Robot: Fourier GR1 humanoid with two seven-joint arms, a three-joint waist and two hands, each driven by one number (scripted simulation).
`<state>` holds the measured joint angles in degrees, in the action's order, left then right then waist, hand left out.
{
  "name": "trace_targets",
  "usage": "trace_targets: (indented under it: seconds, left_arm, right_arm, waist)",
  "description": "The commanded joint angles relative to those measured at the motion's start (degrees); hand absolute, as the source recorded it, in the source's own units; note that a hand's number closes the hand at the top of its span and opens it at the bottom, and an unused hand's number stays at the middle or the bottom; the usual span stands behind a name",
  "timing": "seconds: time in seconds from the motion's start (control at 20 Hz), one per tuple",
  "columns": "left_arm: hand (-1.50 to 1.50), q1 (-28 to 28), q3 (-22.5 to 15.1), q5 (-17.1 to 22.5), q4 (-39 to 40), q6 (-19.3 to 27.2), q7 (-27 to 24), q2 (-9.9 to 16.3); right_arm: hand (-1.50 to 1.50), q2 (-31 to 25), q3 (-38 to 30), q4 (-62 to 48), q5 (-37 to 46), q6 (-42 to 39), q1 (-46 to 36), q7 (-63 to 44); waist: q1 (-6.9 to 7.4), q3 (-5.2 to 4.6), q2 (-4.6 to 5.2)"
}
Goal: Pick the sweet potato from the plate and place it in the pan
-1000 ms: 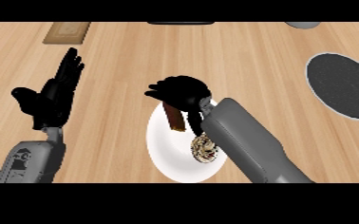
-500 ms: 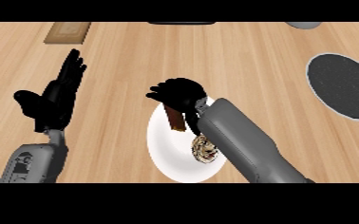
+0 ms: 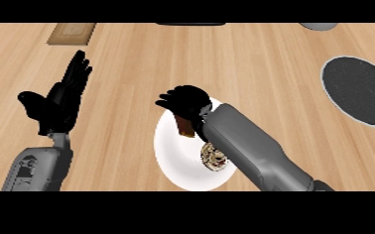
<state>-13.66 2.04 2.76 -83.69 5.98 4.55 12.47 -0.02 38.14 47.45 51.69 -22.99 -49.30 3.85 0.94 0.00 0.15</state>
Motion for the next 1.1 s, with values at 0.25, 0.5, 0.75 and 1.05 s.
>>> trace_targets:
  seconds: [0.25, 0.5, 0.75, 1.05]
  left_arm:
    - [0.00, 0.58, -0.15, -1.17, 0.23, 0.57, -1.51, -2.11]
    - [0.00, -1.54, 0.61, -1.13, 0.70, 0.23, 0.42, -2.11]
    - [0.00, -1.26, 2.06, -0.26, -1.31, -1.10, 2.76, 0.23]
    - [0.00, 1.24, 3.54, -0.86, 0.04, -0.18, 0.21, 0.90]
  right_arm:
    - [1.50, 0.02, 4.73, -6.50, -0.75, 2.91, -2.02, 10.16]
    - [1.50, 0.02, 8.85, -5.26, -3.19, 7.16, -0.50, 7.29]
    - [1.50, 0.02, 0.64, -10.84, -4.01, 8.95, -2.18, 1.73]
    - [1.50, -7.42, -20.19, -19.57, -13.97, 17.38, -0.25, -25.40]
  waist:
    - [0.23, 0.01, 0.13]
    - [0.36, 0.01, 0.08]
    - [-0.16, 0.03, -0.15]
    - [-4.47, -0.04, -0.58]
